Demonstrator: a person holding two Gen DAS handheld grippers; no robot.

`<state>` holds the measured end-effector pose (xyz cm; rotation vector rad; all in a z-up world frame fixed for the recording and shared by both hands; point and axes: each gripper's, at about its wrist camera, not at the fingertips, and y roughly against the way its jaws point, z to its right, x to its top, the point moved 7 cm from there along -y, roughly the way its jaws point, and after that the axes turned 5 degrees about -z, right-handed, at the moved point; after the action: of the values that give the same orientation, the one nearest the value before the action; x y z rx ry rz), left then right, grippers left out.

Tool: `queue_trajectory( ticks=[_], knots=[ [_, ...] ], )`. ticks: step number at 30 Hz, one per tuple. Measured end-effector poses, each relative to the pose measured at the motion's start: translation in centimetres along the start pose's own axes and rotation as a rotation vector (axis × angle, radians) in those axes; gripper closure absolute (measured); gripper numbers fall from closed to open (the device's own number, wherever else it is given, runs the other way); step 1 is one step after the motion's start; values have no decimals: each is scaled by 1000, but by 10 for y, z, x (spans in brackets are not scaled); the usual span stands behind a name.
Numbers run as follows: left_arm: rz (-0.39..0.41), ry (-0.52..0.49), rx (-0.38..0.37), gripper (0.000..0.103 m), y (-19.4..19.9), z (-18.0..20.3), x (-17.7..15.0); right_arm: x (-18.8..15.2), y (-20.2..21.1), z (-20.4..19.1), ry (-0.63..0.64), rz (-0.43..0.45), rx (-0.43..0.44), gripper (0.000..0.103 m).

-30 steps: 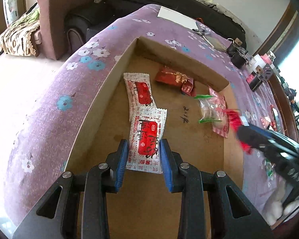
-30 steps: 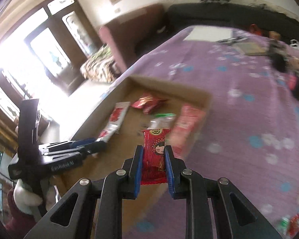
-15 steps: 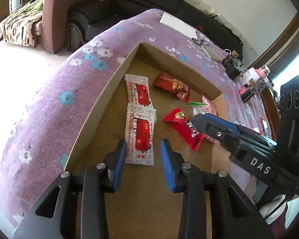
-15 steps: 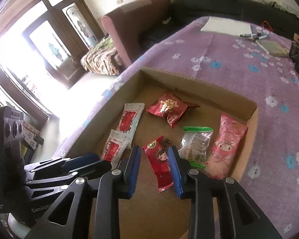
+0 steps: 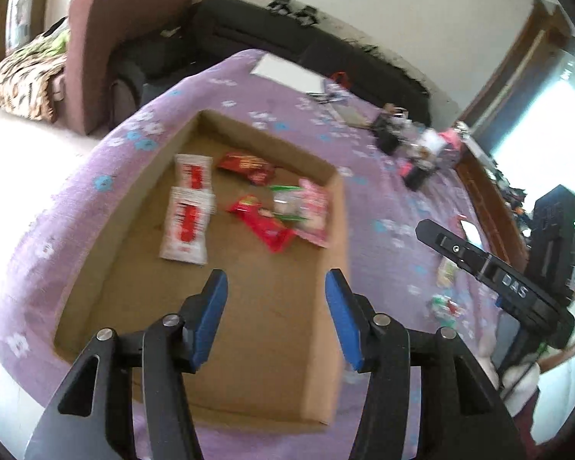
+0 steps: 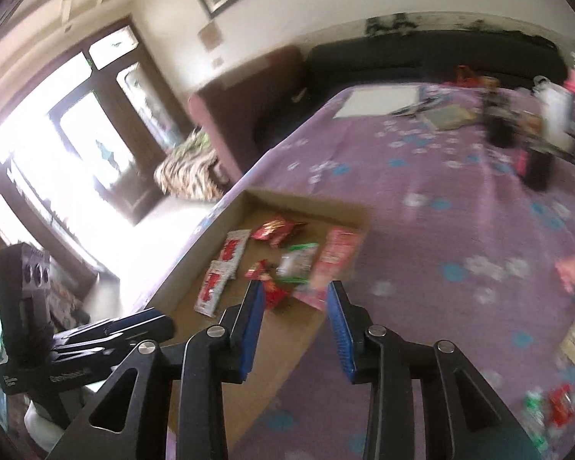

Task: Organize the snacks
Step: 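Grasp a small red candy with the right tool while the left reaches toward green candies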

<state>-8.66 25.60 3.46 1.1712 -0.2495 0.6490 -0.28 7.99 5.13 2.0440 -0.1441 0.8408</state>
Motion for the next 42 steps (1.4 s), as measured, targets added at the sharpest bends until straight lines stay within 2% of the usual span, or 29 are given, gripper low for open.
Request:
queue_trajectory(
  ticks=[3, 7, 11, 14, 20, 23, 24, 26, 27, 30, 33, 37, 42],
  knots=[
    [6, -28, -38, 46, 4, 24, -10, -12, 42, 48, -74, 56, -49, 67],
    [-21, -67, -84, 46, -6, 54, -24, -30, 88, 115, -167, 109, -161, 58],
    [-77, -89, -101, 46, -26, 76, -40, -60, 109, 174, -271, 88, -245, 58],
    [-107, -107, -96, 46, -35, 87, -49, -79, 110, 196, -308, 67, -255, 58],
    [-121, -132, -80, 46, -37, 97, -58, -95, 81, 200, -298, 3, -248, 58],
    [-116, -131, -81, 46, -36, 98, -59, -98, 63, 192, -269, -37, -243, 64],
    [-116, -129, -81, 46, -36, 98, -59, -98, 55, 187, -252, -55, -246, 76],
    [-118, -126, -81, 46, -37, 98, -60, -100, 44, 175, -226, -79, -234, 84],
    [-120, -125, -81, 46, -38, 98, -61, -101, 39, 169, -215, -91, -217, 92],
    [-133, -130, -81, 46, -43, 100, -63, -102, 34, 153, -151, -89, -242, 91],
    [-144, -138, -84, 46, -48, 103, -65, -100, 39, 149, -116, -72, -298, 84],
    [-155, -142, -103, 46, -55, 109, -68, -91, 47, 156, -163, -41, -269, 64],
    [-191, -171, -125, 46, -64, 122, -77, -79, 29, 159, -150, -80, -284, 63]
  ],
)
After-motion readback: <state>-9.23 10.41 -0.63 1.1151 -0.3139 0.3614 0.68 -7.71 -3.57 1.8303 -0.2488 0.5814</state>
